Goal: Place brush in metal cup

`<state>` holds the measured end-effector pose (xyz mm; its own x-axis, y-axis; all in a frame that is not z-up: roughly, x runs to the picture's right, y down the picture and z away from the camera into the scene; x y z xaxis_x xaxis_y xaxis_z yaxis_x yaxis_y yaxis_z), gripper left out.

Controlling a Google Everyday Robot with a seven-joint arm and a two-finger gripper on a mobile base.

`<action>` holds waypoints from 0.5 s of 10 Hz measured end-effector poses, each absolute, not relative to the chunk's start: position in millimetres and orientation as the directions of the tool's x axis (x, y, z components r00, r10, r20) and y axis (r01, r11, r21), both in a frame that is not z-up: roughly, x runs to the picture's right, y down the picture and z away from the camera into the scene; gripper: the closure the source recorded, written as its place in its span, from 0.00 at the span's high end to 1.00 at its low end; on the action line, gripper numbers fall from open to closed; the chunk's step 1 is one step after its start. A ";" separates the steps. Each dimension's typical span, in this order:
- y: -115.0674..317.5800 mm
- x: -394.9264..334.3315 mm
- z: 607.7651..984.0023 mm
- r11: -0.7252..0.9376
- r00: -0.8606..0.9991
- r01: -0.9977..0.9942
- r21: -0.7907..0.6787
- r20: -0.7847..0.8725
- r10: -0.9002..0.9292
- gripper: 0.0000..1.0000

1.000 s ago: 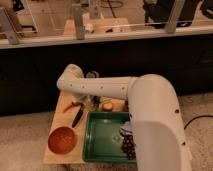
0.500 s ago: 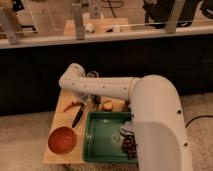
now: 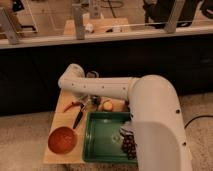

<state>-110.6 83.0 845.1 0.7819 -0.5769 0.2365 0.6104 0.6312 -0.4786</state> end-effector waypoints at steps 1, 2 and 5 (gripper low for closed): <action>83.7 -110.6 845.6 0.630 0.781 0.611 -0.480 0.238 -0.577 0.80; 84.5 -111.2 846.0 0.627 0.780 0.613 -0.480 0.242 -0.577 0.80; 84.8 -111.2 846.3 0.627 0.780 0.613 -0.481 0.243 -0.577 0.80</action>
